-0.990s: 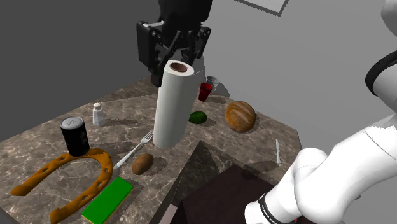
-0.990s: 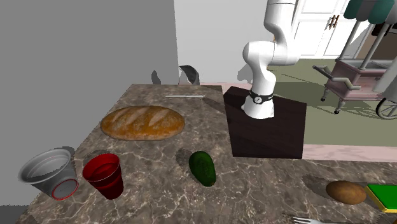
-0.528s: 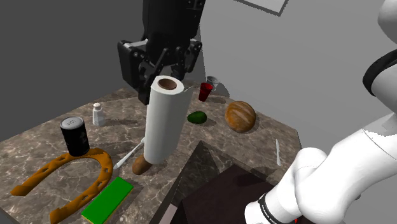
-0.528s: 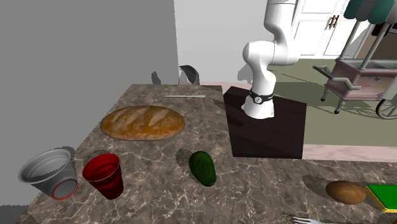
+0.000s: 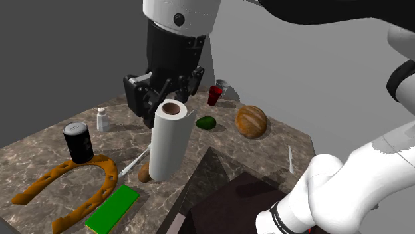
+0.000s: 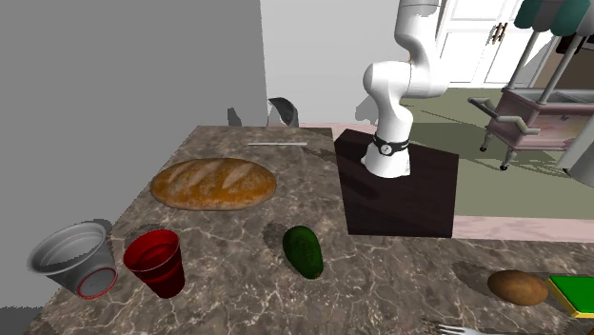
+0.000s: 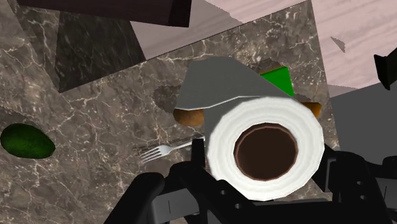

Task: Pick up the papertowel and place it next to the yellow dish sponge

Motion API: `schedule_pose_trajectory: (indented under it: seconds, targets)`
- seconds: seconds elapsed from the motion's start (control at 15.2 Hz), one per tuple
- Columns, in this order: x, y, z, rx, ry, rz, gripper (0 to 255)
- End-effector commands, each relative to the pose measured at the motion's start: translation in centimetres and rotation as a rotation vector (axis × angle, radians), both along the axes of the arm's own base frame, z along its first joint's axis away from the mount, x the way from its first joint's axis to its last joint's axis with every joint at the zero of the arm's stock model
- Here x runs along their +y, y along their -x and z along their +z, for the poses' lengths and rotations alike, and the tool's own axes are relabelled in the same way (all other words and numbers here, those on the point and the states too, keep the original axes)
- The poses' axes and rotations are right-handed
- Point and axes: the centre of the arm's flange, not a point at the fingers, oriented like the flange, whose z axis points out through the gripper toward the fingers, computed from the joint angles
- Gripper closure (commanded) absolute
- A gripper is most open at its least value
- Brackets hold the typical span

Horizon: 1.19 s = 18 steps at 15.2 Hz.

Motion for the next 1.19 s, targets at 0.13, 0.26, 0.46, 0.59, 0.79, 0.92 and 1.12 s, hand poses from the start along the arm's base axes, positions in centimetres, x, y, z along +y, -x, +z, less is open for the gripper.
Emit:
schedule_pose_trajectory:
  seconds: [0.13, 0.26, 0.46, 0.59, 0.79, 0.92, 1.12]
  targets:
    - [0.1, 0.0, -2.1, 0.000, 0.000, 0.000, 255]
    - [0.1, 0.0, -3.1, 0.000, 0.000, 0.000, 255]
    - [0.1, 0.0, -4.7, 0.000, 0.000, 0.000, 255]
    - [0.1, 0.0, -5.8, 0.000, 0.000, 0.000, 255]
    - [0.1, 0.0, -7.4, 0.000, 0.000, 0.000, 255]
    - [0.1, 0.0, -8.4, 0.000, 0.000, 0.000, 255]
    - [0.1, 0.0, -10.0, 0.000, 0.000, 0.000, 255]
